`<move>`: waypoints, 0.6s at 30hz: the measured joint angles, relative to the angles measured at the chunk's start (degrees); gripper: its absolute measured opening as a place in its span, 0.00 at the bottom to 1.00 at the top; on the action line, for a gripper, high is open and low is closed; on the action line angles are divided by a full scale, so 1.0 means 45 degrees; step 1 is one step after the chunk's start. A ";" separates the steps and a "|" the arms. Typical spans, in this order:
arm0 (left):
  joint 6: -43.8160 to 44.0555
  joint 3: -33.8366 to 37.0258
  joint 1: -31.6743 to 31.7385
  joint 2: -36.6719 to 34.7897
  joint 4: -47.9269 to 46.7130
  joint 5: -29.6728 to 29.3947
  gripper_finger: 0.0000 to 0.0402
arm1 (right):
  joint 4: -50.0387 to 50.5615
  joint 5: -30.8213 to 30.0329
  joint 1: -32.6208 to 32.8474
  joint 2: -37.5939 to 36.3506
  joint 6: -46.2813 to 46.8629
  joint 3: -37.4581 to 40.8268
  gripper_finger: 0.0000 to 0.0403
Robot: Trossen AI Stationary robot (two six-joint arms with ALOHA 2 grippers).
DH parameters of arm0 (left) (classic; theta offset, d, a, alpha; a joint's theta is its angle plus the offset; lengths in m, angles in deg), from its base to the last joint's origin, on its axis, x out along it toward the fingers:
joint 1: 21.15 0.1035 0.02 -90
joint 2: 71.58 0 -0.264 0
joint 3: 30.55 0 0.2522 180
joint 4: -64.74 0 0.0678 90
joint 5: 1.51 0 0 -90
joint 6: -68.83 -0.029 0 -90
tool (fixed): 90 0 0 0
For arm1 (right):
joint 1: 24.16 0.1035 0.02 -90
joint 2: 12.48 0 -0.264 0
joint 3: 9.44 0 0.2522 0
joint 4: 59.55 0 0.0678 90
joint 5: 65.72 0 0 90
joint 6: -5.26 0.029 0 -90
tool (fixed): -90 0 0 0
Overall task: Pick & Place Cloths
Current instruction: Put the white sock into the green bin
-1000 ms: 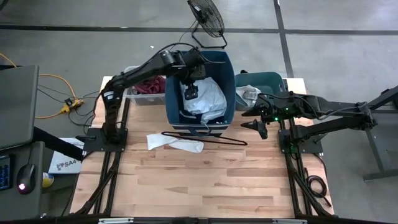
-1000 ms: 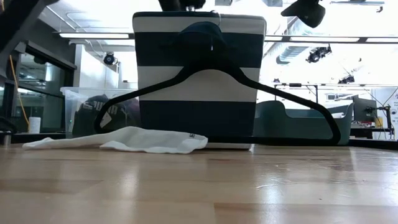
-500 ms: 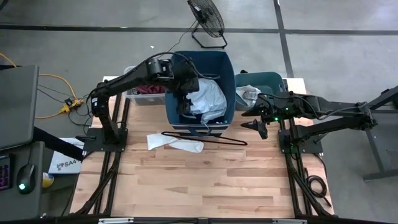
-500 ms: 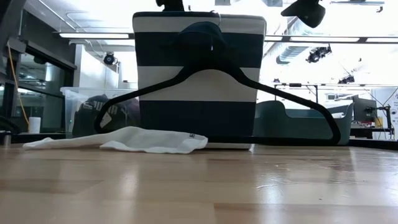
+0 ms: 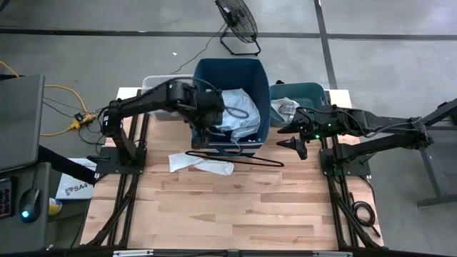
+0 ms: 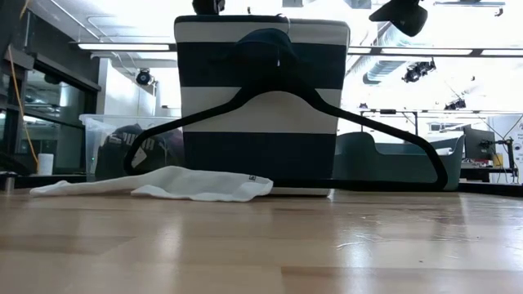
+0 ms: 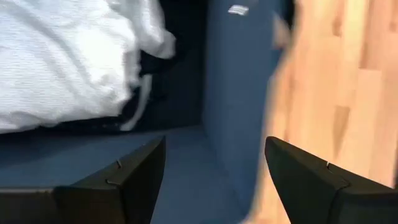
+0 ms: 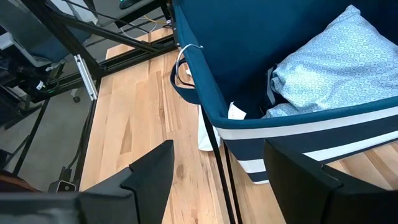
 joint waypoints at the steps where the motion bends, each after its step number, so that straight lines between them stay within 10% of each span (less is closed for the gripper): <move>1: 0.0162 0.0000 -0.0224 -0.0025 -0.0073 0.0007 0.67 | 0.0000 0.0000 0.0001 0.0005 -0.0001 0.0000 0.59; 11: 0.2174 0.0210 -0.1909 -0.0538 -0.0168 -0.1076 0.67 | 0.0005 0.0000 0.0004 0.0004 0.0001 0.0000 0.59; 18: 0.3965 0.3063 -0.2440 -0.2401 0.0008 -0.2298 0.67 | 0.0000 0.0000 -0.0001 0.0001 0.0004 0.0000 0.59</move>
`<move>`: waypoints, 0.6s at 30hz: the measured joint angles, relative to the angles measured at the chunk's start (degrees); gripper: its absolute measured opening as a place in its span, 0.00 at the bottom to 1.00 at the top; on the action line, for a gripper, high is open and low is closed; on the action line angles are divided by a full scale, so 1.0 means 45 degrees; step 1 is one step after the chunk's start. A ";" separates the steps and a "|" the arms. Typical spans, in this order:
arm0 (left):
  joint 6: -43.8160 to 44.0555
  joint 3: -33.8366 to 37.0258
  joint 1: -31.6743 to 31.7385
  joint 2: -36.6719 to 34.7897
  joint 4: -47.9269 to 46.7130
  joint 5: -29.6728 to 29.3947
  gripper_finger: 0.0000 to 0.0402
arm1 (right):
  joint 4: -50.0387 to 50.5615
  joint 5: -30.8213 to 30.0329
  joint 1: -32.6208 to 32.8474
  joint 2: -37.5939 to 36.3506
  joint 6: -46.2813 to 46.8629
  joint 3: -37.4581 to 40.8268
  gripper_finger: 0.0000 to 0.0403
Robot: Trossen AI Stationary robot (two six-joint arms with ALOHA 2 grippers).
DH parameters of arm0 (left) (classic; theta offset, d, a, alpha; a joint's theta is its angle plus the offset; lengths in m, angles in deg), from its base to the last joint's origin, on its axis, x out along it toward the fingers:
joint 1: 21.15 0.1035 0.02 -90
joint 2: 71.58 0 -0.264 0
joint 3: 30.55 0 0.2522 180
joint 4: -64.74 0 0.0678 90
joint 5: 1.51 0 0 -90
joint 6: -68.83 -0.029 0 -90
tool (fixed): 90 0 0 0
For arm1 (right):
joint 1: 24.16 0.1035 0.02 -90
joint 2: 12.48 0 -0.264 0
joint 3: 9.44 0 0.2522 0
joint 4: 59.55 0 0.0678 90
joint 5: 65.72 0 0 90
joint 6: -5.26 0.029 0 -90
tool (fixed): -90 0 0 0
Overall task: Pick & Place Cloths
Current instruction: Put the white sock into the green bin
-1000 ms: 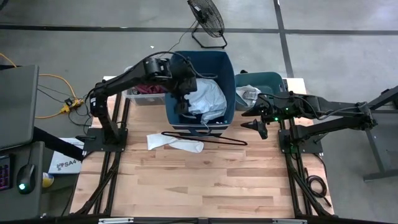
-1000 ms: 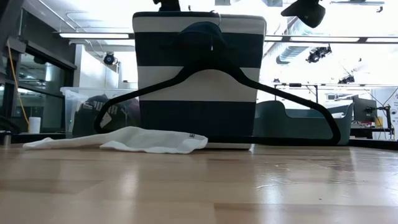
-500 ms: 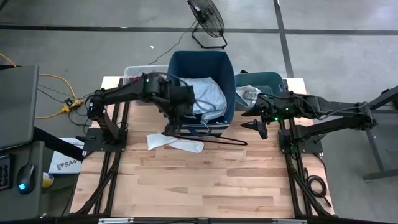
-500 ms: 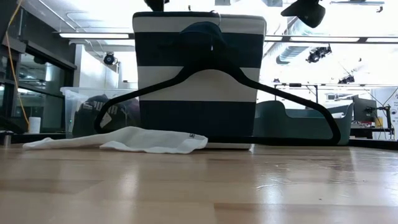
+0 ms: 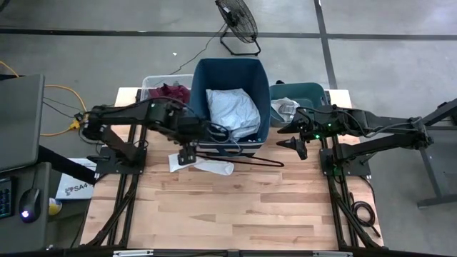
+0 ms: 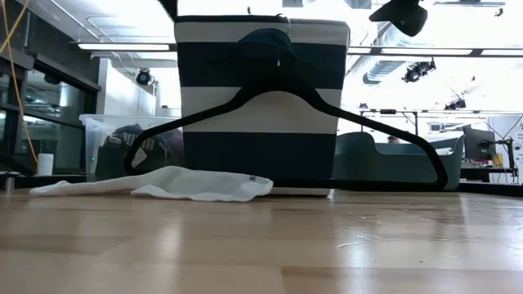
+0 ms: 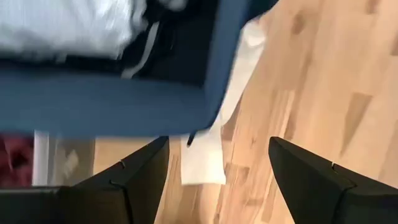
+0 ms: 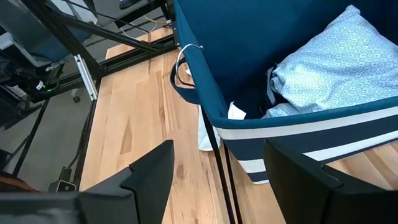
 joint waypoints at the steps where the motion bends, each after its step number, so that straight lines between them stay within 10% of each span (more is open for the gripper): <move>1: 0.0334 0.0620 -0.0009 -0.0375 0.0215 -0.0105 0.67 | -0.0003 0.0000 0.0000 0.0003 -0.0002 0.0000 0.59; 18: 0.9928 1.1429 -0.0984 -0.5594 0.5504 -0.0142 0.67 | -0.0006 0.0000 0.0000 -0.0001 -0.0002 0.0000 0.59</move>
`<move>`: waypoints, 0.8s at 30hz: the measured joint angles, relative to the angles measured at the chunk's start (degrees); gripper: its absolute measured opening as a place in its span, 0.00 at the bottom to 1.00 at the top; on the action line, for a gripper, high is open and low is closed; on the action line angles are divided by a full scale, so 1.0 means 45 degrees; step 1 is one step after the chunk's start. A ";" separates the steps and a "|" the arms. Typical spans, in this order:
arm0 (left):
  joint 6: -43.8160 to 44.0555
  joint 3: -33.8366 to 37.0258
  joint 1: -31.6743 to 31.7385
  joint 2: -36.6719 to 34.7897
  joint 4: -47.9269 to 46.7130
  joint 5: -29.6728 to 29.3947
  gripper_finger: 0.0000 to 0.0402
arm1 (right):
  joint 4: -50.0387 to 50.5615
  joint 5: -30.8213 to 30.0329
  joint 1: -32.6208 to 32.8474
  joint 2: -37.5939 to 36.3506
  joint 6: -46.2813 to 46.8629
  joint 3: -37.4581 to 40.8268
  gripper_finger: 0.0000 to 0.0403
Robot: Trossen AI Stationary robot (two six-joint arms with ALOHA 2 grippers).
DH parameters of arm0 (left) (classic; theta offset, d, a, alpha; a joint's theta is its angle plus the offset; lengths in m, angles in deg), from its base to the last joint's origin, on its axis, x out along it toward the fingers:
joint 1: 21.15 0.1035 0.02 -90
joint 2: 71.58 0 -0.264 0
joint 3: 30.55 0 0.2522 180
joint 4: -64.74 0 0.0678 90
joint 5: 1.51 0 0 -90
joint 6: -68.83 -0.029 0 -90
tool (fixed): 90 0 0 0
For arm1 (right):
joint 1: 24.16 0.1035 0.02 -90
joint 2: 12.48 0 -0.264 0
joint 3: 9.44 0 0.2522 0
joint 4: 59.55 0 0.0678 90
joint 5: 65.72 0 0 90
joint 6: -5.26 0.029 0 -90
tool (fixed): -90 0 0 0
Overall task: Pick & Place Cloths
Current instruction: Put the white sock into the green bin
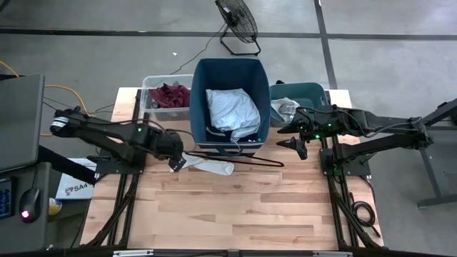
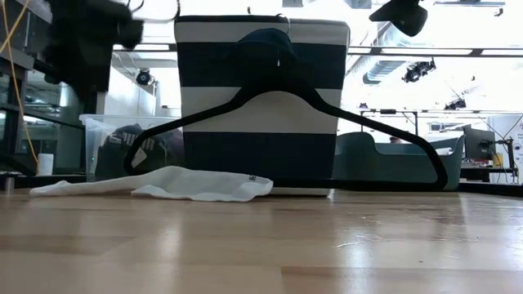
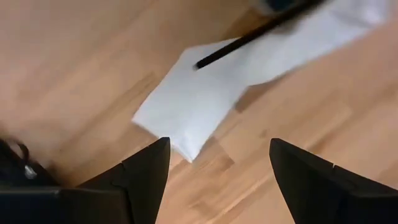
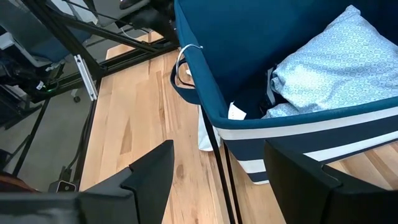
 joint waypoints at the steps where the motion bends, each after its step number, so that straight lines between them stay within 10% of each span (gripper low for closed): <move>1: 0.0535 0.0459 0.0000 -0.0069 0.0228 0.0009 0.67 | 0.0015 0.0000 0.0002 0.0000 -0.0001 0.0000 0.59; 24: 0.0990 0.5460 0.0010 0.0543 0.4866 0.0031 0.67 | 0.0003 0.0000 0.0002 0.0000 0.0001 0.0000 0.59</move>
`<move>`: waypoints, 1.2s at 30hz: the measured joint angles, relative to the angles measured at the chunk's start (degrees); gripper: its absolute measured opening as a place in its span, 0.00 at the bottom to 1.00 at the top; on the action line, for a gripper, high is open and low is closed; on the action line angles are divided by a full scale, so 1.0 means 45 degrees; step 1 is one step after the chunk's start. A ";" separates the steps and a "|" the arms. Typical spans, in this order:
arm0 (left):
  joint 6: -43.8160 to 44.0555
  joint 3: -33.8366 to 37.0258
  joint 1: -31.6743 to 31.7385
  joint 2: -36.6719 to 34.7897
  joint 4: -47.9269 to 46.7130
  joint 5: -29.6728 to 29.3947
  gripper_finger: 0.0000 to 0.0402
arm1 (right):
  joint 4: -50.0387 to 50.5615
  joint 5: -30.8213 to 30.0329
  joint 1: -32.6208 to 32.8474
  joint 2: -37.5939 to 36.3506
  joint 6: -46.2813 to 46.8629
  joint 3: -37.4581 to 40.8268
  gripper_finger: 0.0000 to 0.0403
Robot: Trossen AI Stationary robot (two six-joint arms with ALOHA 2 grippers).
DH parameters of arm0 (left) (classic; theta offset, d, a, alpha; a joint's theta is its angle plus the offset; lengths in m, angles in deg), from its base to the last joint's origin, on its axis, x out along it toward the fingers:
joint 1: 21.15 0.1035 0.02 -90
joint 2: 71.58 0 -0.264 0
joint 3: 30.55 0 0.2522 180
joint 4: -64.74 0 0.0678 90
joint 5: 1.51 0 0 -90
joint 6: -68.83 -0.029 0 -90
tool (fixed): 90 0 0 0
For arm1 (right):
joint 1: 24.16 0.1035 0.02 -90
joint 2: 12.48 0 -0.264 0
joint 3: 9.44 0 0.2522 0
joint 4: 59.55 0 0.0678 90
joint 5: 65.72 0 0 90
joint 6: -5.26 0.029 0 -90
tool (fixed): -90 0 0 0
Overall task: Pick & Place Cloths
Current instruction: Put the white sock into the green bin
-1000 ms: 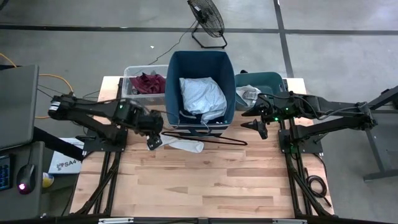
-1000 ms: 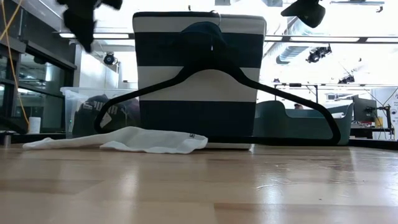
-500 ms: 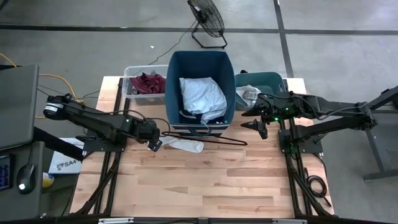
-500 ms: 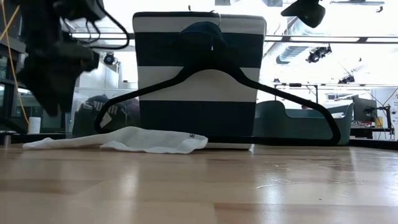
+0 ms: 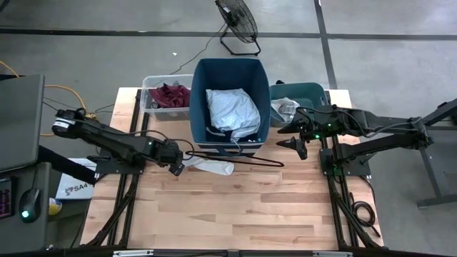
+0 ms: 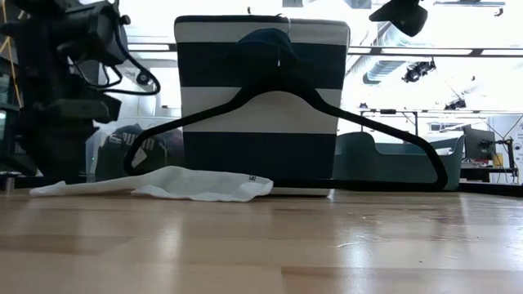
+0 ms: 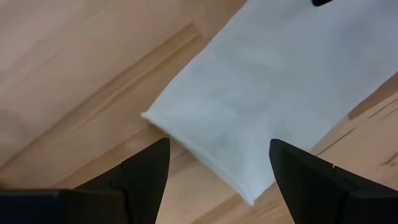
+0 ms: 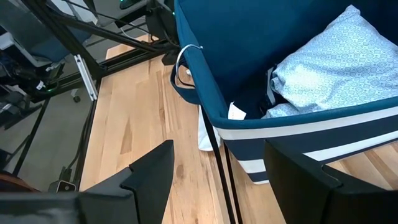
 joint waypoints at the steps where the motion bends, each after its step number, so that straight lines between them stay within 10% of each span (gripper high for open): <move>1: 0.0000 0.0055 0.0000 0.0084 0.0188 0.0004 0.67 | -0.0007 0.0000 -0.0002 0.0002 -0.0004 0.0000 0.59; 16: -0.0236 0.0389 -0.0005 0.1305 0.1165 0.0634 0.63 | 0.0002 0.0000 0.0002 0.0000 -0.0004 0.0000 0.59; 36: -0.1121 0.0428 0.0005 0.1237 0.0781 0.1746 0.02 | 0.0002 0.0000 -0.0002 0.0000 0.0001 0.0000 0.59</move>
